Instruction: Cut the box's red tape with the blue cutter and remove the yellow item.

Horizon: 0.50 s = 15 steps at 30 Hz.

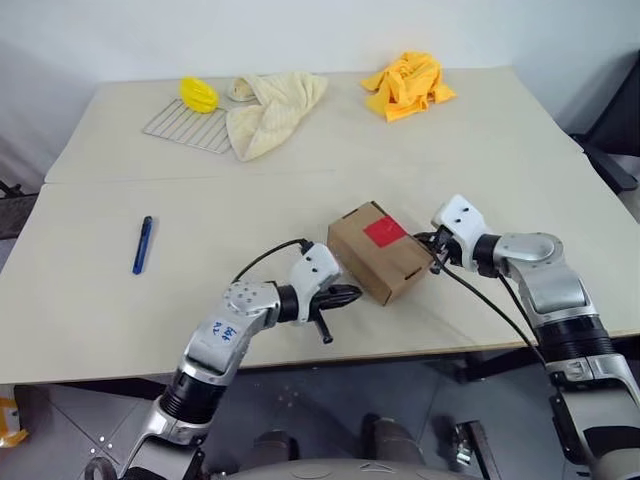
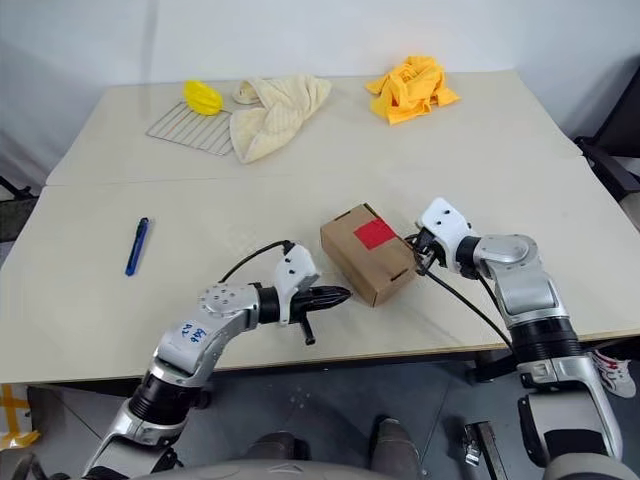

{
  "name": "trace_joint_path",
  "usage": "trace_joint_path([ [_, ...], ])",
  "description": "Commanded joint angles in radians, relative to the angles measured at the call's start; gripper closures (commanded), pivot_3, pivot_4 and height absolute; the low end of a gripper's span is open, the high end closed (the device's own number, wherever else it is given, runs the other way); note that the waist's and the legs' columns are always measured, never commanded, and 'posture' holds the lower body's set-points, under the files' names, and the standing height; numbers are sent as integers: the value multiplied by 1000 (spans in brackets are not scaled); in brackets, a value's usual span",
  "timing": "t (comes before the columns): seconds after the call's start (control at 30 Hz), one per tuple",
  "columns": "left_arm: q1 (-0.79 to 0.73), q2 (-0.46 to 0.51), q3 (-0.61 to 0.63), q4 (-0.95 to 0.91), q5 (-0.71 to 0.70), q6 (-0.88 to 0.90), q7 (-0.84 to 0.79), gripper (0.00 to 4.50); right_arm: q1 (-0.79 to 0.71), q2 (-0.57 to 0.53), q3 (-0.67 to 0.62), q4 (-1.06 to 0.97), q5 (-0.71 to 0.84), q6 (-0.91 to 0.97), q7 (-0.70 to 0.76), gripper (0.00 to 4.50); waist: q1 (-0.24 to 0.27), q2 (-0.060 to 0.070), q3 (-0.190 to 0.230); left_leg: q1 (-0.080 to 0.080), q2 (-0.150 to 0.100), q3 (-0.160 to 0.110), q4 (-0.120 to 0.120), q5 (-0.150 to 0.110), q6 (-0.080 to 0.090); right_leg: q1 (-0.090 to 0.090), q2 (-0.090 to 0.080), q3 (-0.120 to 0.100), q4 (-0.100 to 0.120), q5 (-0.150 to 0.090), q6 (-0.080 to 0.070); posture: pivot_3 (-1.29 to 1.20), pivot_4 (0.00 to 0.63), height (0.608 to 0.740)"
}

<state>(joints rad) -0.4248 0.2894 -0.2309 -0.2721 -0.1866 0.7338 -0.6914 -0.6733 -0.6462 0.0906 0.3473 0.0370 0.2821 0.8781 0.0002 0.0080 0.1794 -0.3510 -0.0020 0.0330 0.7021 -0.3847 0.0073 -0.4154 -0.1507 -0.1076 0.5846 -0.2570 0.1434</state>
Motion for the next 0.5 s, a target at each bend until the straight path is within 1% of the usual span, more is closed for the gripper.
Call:
trace_joint_path([
  [0.03,31,46,60,-84,-30,40,19,4457,-51,-18,-45,52,0,-38,-31,4500,-2,0,0,0,0,0,0,0,0,0,0,0,0,0,0,0,150,740],
  [0.1,36,47,98,-62,-18,12,62,4457,-83,4,-53,109,6,-48,-49,4500,-3,0,0,0,0,0,0,0,0,0,0,0,0,0,0,0,150,740],
  [0.17,33,-12,145,5,-16,-45,139,4457,-109,33,-50,140,19,-43,-44,4500,-3,0,0,0,0,0,0,0,0,0,0,0,0,0,0,0,150,740],
  [0.23,44,-30,134,43,-2,-94,157,4457,-119,52,-41,143,25,-37,-25,4500,0,0,0,0,0,0,0,0,0,0,0,0,0,0,0,0,150,740],
  [0.37,66,-65,102,70,-11,-132,157,4457,-109,69,-11,107,27,-20,28,4500,0,0,0,0,0,0,0,0,0,0,0,0,0,0,0,0,150,740],
  [0.5,64,-71,70,73,-20,-137,142,4457,-84,62,18,55,23,-4,75,4500,-2,0,0,0,0,0,0,0,0,0,0,0,0,0,0,0,150,740],
])
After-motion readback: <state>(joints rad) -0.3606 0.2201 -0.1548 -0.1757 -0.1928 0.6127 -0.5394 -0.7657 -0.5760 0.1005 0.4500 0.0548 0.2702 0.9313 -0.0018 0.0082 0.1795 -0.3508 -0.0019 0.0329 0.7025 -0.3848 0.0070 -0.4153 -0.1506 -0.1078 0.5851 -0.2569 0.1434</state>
